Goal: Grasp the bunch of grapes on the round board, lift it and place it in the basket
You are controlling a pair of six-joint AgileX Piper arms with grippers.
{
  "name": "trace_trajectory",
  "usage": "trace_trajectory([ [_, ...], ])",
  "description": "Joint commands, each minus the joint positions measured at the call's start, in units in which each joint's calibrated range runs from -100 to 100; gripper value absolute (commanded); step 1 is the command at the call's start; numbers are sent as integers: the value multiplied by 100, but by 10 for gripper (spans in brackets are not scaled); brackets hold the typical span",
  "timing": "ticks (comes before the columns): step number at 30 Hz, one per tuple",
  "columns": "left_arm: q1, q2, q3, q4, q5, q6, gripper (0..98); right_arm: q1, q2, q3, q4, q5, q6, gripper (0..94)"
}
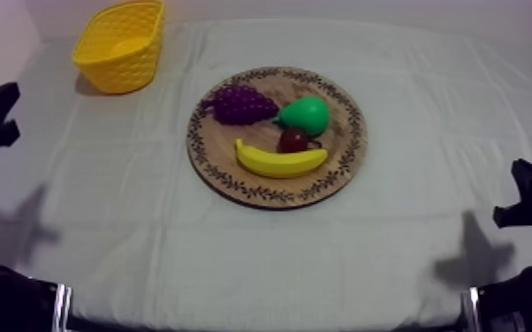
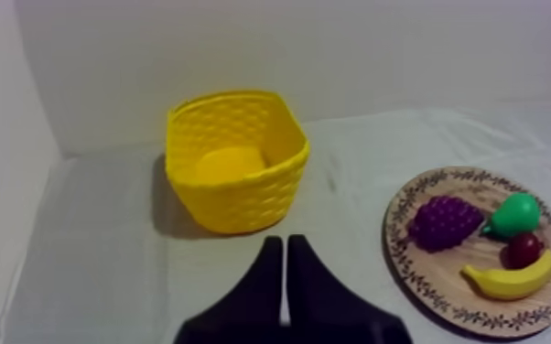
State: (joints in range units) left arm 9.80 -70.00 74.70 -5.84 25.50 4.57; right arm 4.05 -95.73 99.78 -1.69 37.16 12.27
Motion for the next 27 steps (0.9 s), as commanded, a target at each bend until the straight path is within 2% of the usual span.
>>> trace_trajectory([
  [1,93,579,-455,-10,-5,-2,0,1,-2,-1,1,2,1,5],
  [16,508,2101,-1986,0,87,-43,0,1,-2,-1,1,2,1,5],
  [27,1017,3336,-4036,61,1859,-695,0,1,-2,-1,1,2,1,5],
])
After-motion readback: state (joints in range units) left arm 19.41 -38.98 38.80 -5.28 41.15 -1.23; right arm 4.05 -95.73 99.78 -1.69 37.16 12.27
